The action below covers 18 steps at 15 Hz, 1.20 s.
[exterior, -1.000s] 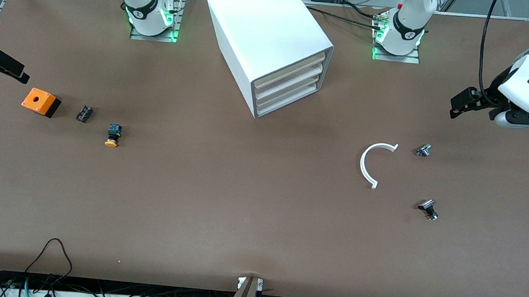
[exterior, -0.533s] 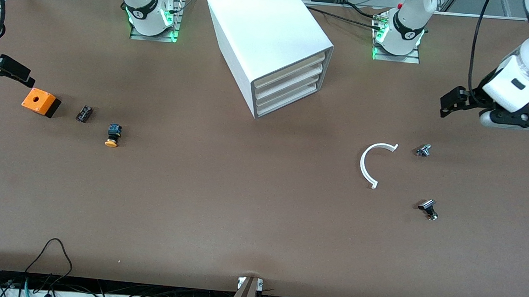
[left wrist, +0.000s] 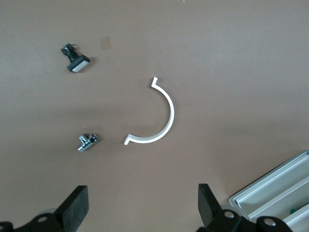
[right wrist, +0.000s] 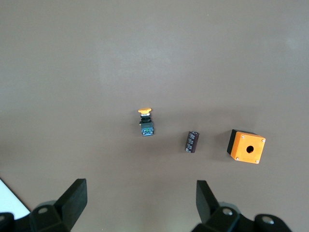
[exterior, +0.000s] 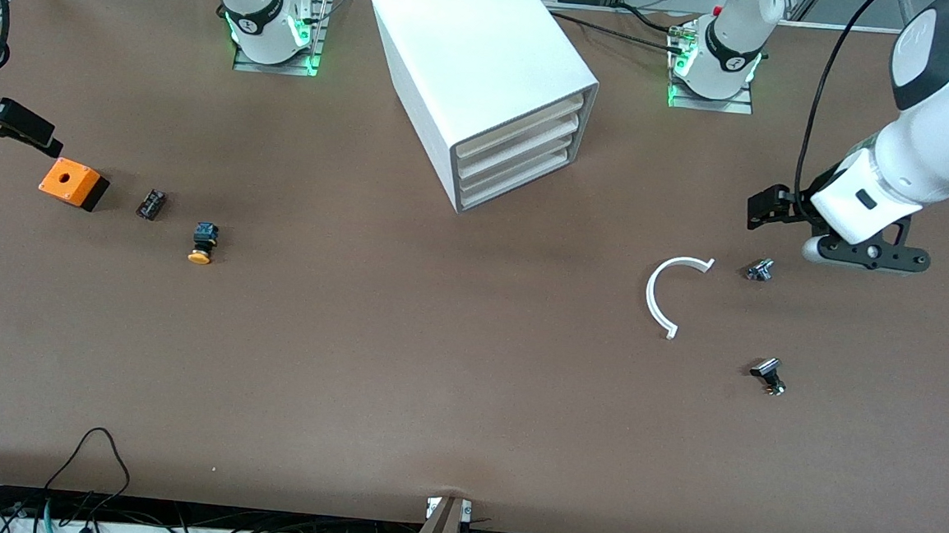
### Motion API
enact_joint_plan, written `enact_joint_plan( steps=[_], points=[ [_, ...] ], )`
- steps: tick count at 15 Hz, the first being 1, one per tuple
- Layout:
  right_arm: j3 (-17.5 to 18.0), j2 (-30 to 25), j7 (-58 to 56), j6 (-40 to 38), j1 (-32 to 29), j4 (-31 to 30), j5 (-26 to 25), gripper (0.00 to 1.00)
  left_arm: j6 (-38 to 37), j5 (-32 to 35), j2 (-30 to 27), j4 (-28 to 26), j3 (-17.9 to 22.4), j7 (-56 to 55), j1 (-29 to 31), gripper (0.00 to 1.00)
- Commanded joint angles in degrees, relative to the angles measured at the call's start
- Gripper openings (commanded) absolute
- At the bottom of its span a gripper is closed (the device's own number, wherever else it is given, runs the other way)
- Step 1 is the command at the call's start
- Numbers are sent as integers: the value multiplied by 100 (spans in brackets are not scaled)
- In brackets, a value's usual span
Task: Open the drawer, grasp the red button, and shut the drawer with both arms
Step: 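Reach the left gripper toward the white drawer's handle, then grasp the drawer handle with the left gripper while the right gripper approaches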
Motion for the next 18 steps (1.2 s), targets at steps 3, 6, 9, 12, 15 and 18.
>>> enact_joint_plan(
  steps=[3, 6, 9, 12, 15, 18],
  points=[
    [7, 250, 28, -5, 196, -5, -93, 100, -84, -966, 857, 222, 16, 219, -328, 100],
    [16, 321, -25, -76, 371, -5, -41, 100, 153, -2003, 1340, 91, 16, 219, -521, 100],
    [104, 347, -16, -138, 1204, 4, -31, 100, 565, -2996, 1570, -478, 16, 218, -750, 100],
    [122, 426, 46, -76, 1856, 4, -102, 100, 1215, -4051, 1579, -1445, -247, 735, -786, 100],
    [130, 514, -60, -6, 2050, 4, -41, 100, 1577, -4379, 1570, -2035, -633, 1070, -786, 100],
    [130, 567, -51, 82, 2384, 4, -171, 100, 1622, -4379, 1509, -2308, -1055, 1097, -786, 100]
  ],
)
